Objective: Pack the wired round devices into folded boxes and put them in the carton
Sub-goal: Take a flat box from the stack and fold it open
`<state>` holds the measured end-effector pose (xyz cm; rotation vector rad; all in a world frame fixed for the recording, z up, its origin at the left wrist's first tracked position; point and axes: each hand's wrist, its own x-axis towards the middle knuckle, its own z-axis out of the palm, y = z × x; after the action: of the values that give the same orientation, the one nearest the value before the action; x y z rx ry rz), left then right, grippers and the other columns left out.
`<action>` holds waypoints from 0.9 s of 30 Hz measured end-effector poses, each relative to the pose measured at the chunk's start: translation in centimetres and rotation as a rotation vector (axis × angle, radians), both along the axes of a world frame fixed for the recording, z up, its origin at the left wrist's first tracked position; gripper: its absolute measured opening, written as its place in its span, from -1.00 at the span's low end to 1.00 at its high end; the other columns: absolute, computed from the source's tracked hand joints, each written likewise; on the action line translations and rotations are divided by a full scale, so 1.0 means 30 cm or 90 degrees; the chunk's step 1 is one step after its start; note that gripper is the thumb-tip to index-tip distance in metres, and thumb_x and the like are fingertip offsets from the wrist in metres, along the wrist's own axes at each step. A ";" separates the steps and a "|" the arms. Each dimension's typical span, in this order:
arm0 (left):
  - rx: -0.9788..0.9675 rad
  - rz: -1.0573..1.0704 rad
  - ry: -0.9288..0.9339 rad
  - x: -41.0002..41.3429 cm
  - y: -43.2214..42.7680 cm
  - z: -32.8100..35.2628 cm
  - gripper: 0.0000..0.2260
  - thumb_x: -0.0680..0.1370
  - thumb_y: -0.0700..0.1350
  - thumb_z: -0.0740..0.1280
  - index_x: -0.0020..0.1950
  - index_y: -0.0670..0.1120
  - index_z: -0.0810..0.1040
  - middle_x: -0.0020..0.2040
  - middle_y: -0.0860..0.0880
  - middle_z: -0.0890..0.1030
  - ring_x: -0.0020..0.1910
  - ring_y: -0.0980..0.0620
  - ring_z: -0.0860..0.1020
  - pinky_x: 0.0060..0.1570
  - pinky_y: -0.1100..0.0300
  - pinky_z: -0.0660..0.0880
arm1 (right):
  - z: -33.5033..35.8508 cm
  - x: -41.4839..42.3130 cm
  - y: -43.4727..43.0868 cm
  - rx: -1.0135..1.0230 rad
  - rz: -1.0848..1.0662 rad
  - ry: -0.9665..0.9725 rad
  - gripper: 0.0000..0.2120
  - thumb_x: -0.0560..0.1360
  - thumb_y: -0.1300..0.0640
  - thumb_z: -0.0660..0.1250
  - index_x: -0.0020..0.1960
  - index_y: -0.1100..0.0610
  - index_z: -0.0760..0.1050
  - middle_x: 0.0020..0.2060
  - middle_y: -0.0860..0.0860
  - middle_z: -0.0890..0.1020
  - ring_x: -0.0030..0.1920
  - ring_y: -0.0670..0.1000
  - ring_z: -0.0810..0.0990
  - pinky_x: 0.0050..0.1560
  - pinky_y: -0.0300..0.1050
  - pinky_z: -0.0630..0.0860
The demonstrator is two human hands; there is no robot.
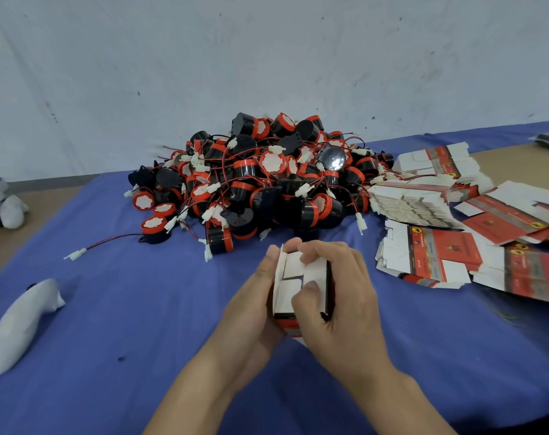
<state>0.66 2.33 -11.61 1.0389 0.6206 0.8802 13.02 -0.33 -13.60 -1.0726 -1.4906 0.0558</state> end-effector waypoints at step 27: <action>0.028 -0.085 -0.009 -0.038 0.028 -0.025 -0.70 0.69 -0.01 0.17 0.37 0.04 0.55 0.32 -0.08 0.59 0.27 -0.03 0.58 0.22 0.06 0.54 | -0.006 0.035 0.014 0.011 0.027 -0.136 -0.46 0.57 -0.23 0.22 0.46 -0.02 0.26 0.35 -0.07 0.33 0.34 0.02 0.44 0.17 0.10 0.56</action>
<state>-0.48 3.17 -12.36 1.1005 0.5161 0.7873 14.06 0.09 -13.78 -1.0590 -1.7026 -0.0431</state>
